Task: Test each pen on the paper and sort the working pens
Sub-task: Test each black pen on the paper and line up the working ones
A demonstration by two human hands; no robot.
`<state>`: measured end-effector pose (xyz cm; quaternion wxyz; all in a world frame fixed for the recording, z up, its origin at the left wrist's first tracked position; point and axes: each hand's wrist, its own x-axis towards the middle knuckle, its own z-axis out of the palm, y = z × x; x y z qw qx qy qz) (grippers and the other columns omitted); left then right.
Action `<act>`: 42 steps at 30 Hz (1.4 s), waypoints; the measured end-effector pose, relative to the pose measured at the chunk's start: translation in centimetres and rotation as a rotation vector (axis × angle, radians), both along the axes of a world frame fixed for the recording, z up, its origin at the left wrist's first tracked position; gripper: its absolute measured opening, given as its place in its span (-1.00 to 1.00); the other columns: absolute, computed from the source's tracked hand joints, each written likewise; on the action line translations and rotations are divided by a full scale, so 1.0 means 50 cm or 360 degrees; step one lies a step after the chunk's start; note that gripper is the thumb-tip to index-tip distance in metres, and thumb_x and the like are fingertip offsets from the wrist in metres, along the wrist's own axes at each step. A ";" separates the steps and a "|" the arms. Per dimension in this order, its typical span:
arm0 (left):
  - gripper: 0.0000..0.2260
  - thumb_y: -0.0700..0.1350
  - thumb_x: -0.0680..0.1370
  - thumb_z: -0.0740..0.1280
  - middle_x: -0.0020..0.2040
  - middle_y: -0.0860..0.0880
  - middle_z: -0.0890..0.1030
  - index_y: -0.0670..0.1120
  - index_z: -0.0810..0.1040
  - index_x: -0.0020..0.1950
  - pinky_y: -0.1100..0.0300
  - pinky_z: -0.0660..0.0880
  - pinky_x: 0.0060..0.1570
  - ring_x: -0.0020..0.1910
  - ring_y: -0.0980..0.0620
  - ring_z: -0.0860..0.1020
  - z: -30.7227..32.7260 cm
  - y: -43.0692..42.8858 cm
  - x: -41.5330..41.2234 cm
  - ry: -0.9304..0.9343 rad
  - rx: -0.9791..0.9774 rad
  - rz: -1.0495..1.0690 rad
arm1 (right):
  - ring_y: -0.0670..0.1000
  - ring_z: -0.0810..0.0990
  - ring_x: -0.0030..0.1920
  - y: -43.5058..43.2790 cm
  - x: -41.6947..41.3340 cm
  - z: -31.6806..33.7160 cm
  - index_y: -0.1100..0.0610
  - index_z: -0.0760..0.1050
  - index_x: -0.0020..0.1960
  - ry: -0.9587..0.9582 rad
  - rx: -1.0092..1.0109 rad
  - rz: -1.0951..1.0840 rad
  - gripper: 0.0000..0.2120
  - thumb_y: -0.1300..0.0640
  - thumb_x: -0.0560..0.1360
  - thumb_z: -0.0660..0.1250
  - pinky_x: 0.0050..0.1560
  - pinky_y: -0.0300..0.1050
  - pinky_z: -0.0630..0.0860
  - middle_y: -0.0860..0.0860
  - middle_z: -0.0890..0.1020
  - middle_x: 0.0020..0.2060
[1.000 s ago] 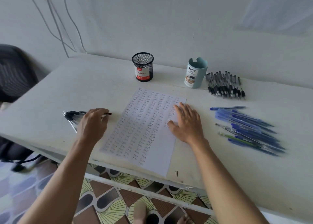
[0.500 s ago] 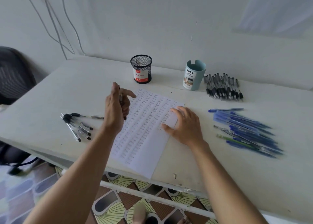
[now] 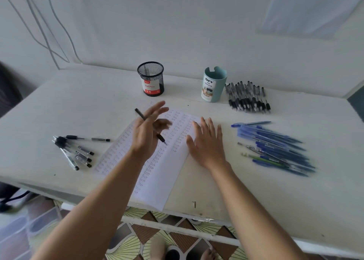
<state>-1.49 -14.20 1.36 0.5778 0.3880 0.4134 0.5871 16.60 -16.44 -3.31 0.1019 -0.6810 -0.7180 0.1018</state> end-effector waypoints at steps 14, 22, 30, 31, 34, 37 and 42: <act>-0.90 -0.29 0.49 0.46 -0.28 -0.17 0.65 -0.24 0.55 -0.16 0.16 0.52 -0.47 -0.39 -0.03 0.63 -0.032 -0.020 0.013 0.1006 -0.0021 -0.0013 | 0.10 0.04 0.59 0.004 -0.004 -0.006 0.11 0.19 0.56 0.0074 0.0096 -0.0098 -0.39 -0.16 0.61 0.13 0.56 0.09 -0.13 0.10 0.18 0.58; -0.83 -0.30 0.26 0.23 -0.48 -0.13 0.27 -0.17 0.21 -0.37 0.11 0.19 -0.43 -0.43 0.01 0.27 -0.051 -0.028 0.012 0.1335 0.0067 0.0037 | 0.07 0.04 0.59 0.005 -0.004 -0.006 0.07 0.20 0.56 0.0114 0.0105 -0.0134 -0.39 -0.17 0.59 0.16 0.55 0.04 -0.16 0.05 0.17 0.58; -0.66 -0.45 0.32 0.19 -0.40 -0.06 0.18 -0.07 0.15 -0.39 0.15 0.09 -0.45 -0.39 0.03 0.18 -0.048 -0.026 0.021 0.1377 0.0051 0.0049 | 0.09 0.06 0.59 0.007 -0.004 -0.009 0.08 0.22 0.56 0.0121 0.0123 -0.0140 -0.39 -0.17 0.59 0.17 0.56 0.07 -0.13 0.07 0.18 0.58; -0.67 -0.45 0.32 0.19 -0.40 -0.05 0.18 -0.07 0.15 -0.38 0.18 0.08 -0.48 -0.40 0.04 0.15 -0.047 -0.026 0.021 0.1394 0.0047 0.0040 | 0.09 0.06 0.59 0.006 -0.005 -0.010 0.08 0.21 0.56 0.0121 0.0124 -0.0139 -0.39 -0.17 0.59 0.17 0.55 0.07 -0.13 0.07 0.18 0.58; -0.69 -0.45 0.32 0.18 -0.40 -0.05 0.18 -0.09 0.16 -0.38 0.26 0.05 -0.51 -0.43 0.08 0.14 -0.047 -0.026 0.020 0.1390 0.0074 0.0016 | 0.09 0.05 0.59 0.006 -0.004 -0.009 0.08 0.20 0.56 0.0107 0.0120 -0.0136 -0.39 -0.17 0.59 0.16 0.55 0.06 -0.14 0.07 0.17 0.58; -0.66 -0.46 0.32 0.18 -0.42 -0.03 0.16 -0.07 0.13 -0.38 0.31 0.06 -0.54 -0.46 0.10 0.12 -0.045 -0.027 0.022 0.1376 0.0067 0.0041 | 0.09 0.04 0.59 0.006 -0.004 -0.009 0.08 0.20 0.56 0.0109 0.0116 -0.0131 -0.39 -0.17 0.60 0.16 0.55 0.06 -0.15 0.07 0.17 0.58; -0.62 -0.47 0.31 0.18 -0.43 0.00 0.15 -0.04 0.11 -0.39 0.27 0.06 -0.51 -0.44 0.08 0.13 -0.052 -0.024 0.020 0.1375 0.0108 0.0008 | 0.10 0.05 0.59 0.005 -0.004 -0.010 0.09 0.21 0.56 0.0135 0.0124 -0.0130 -0.39 -0.17 0.59 0.16 0.55 0.07 -0.14 0.08 0.17 0.58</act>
